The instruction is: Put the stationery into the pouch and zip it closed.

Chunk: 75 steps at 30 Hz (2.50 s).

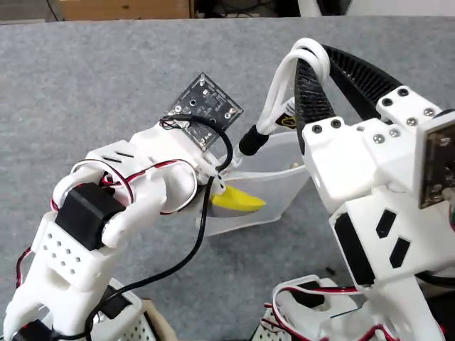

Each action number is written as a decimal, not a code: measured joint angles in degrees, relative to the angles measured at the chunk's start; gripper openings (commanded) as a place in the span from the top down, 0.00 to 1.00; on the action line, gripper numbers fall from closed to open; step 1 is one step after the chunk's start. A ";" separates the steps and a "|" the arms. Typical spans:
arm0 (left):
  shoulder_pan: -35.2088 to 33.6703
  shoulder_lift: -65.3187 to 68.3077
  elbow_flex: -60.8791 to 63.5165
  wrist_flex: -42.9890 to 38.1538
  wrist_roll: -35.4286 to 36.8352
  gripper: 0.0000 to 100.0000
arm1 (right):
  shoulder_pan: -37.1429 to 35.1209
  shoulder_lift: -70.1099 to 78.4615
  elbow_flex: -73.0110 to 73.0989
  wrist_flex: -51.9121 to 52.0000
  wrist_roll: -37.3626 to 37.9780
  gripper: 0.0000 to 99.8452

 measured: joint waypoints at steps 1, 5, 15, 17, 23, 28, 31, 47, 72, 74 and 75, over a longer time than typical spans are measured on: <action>0.26 0.00 0.00 0.00 -0.09 0.53 | 0.00 0.00 0.00 0.00 0.00 0.99; 0.35 0.00 0.35 0.00 -0.18 0.53 | 0.00 0.00 0.00 0.00 0.00 0.99; 0.53 0.00 5.19 0.00 -0.09 0.53 | 0.00 0.00 0.00 0.00 0.00 0.99; 0.53 0.00 5.19 0.00 -0.18 0.53 | 0.00 0.00 0.00 0.00 0.00 0.99; 0.53 0.00 5.19 0.00 -0.18 0.54 | 0.00 0.00 0.00 0.00 0.00 0.99; 0.70 0.00 5.19 0.00 -0.18 0.65 | 0.00 0.00 0.00 0.00 0.00 0.99; 0.79 0.00 5.80 0.00 -0.18 0.67 | 0.00 0.00 0.00 0.00 0.00 0.99; 0.88 0.00 8.44 -2.02 -0.18 0.67 | 0.00 0.00 0.00 1.05 0.00 0.99; 4.40 0.00 8.44 -2.02 0.00 0.96 | 0.00 0.00 0.00 1.05 0.00 0.99; 4.40 0.09 8.44 -2.02 0.00 0.97 | 0.00 0.00 0.00 1.49 0.00 0.99; 4.40 0.09 8.44 -2.02 0.00 0.97 | 0.00 0.00 0.00 1.85 0.00 0.99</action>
